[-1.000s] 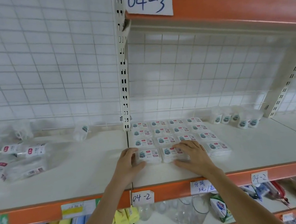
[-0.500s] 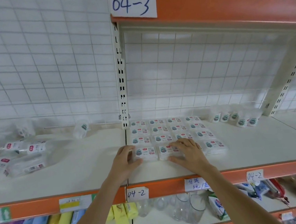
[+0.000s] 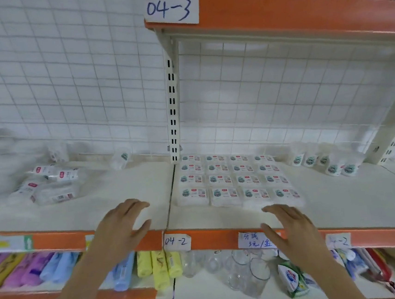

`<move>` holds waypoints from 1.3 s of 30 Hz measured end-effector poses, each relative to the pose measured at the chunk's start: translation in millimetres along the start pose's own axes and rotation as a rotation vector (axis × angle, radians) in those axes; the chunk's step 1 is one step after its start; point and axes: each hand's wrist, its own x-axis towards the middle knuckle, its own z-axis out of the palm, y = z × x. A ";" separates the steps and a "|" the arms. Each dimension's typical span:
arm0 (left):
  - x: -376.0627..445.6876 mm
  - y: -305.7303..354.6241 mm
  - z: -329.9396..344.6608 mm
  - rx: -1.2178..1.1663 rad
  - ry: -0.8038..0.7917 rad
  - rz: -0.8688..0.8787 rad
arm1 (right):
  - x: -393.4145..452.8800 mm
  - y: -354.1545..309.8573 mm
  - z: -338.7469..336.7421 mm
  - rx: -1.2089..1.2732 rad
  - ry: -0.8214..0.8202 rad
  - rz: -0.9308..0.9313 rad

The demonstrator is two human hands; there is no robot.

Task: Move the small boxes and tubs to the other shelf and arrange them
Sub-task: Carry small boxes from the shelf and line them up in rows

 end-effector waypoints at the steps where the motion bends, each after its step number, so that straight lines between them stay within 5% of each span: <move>1: -8.1 -4.4 -6.4 0.051 -0.011 -0.027 | 4.7 -8.5 5.2 0.016 -0.030 -0.025; 9: -103.9 -60.9 -84.0 0.252 -0.051 -0.416 | 72.7 -140.8 58.4 0.265 -0.187 -0.296; 17: -214.6 -139.5 -176.1 0.295 0.099 -0.815 | 101.8 -318.9 110.2 0.459 -0.271 -0.564; 27: -255.4 -295.2 -266.4 0.271 0.182 -0.711 | 146.4 -507.8 131.1 0.496 -0.230 -0.568; 39: -167.7 -462.8 -320.2 0.133 0.124 -0.561 | 264.2 -610.4 147.0 0.426 -0.166 -0.502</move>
